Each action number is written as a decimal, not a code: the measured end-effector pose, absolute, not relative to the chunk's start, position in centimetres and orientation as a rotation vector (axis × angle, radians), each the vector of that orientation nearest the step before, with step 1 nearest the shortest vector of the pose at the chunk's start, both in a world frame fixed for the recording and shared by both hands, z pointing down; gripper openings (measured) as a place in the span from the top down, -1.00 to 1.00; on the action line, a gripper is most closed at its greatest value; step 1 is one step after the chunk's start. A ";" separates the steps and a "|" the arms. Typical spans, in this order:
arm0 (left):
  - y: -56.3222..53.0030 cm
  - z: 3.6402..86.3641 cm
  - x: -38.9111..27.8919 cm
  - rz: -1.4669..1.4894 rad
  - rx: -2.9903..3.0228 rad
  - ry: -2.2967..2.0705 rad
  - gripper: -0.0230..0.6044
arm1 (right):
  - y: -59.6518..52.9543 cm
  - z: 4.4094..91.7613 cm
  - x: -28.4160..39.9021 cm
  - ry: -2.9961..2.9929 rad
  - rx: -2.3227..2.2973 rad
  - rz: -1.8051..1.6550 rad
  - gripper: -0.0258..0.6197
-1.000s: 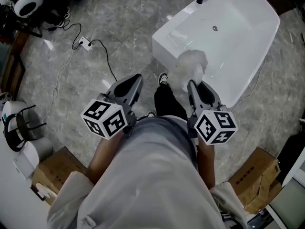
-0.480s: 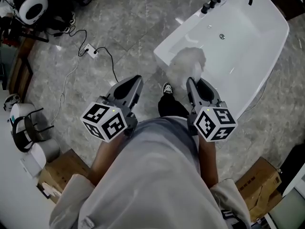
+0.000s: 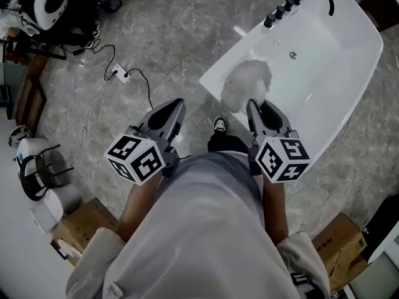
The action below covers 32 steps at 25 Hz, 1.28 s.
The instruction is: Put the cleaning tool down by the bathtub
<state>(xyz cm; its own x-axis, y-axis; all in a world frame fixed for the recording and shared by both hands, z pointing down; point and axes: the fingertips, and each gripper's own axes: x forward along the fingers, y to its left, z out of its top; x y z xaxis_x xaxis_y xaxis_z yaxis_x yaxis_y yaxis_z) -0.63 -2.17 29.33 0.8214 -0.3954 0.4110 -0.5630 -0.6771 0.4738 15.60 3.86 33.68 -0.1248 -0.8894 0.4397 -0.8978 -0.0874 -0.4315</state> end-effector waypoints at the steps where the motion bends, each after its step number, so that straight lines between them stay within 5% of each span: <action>1: -2.5 29.5 -0.3 0.367 2.399 -0.703 0.90 | 3.5 33.8 15.9 -2.110 2.064 1.008 0.64; 32: -5.6 32.2 2.4 0.389 2.296 -0.728 0.90 | -0.9 37.8 21.1 -2.093 2.022 1.082 0.64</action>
<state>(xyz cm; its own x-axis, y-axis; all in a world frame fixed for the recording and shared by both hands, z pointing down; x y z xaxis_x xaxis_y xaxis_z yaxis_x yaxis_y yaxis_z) 2.38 -5.64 32.22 0.7978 -0.3925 0.4576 -0.5985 -0.6066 0.5233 21.10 -0.92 37.80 -0.1513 -0.8647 0.4790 -0.8907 -0.0908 -0.4453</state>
